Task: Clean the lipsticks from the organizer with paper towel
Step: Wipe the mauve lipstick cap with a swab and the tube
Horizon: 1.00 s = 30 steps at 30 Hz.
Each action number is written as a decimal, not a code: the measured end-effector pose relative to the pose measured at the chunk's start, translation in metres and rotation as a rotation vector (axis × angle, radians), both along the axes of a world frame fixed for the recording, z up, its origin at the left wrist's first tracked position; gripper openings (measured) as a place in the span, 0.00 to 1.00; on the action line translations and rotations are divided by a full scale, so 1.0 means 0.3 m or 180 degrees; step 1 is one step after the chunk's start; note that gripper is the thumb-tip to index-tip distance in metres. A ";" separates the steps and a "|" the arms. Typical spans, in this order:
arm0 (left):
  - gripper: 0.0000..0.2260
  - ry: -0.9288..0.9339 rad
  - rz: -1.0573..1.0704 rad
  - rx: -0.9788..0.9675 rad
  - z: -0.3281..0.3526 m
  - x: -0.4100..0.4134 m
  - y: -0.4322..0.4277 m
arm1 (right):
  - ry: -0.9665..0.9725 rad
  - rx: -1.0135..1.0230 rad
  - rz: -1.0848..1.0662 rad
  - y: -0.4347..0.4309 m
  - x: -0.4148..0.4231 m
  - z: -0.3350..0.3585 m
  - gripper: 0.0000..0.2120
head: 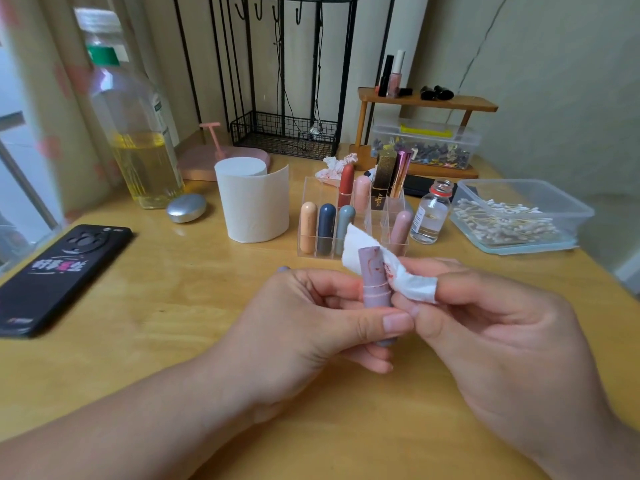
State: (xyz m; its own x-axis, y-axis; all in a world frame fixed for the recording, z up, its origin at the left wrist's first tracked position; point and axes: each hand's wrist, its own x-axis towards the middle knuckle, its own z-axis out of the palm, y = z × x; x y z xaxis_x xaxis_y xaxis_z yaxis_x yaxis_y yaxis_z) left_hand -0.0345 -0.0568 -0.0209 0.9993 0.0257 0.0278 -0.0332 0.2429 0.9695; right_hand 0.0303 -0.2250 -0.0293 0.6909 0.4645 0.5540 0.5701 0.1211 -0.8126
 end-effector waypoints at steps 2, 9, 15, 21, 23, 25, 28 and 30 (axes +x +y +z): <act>0.07 -0.0075 0.0022 0.0060 -0.008 0.001 0.005 | 0.0453 0.0211 0.0567 0.008 -0.008 0.024 0.08; 0.05 -0.0152 -0.0598 -0.0247 -0.014 -0.004 0.013 | 0.2238 0.0704 0.1335 -0.002 0.052 0.032 0.13; 0.10 -0.0165 -0.1224 -0.0615 -0.020 -0.003 0.016 | 0.2747 0.0585 0.2136 0.006 0.074 0.030 0.17; 0.11 -0.0064 -0.1558 -0.0624 -0.020 -0.003 0.016 | 0.2779 0.0244 0.2607 0.006 0.056 0.035 0.11; 0.11 -0.0019 -0.1585 -0.0521 -0.012 -0.004 0.017 | 0.2587 0.0124 0.2380 -0.001 0.053 0.035 0.14; 0.10 -0.0005 -0.1488 -0.0285 -0.005 -0.005 0.018 | 0.2326 0.0073 0.2150 -0.004 0.047 0.040 0.14; 0.08 -0.0083 -0.1176 0.0133 0.006 -0.013 0.021 | 0.2204 0.0158 0.2022 -0.004 0.037 0.040 0.18; 0.04 -0.0195 -0.0835 0.0441 0.005 -0.015 0.017 | 0.2093 0.0198 0.1966 -0.002 0.033 0.032 0.19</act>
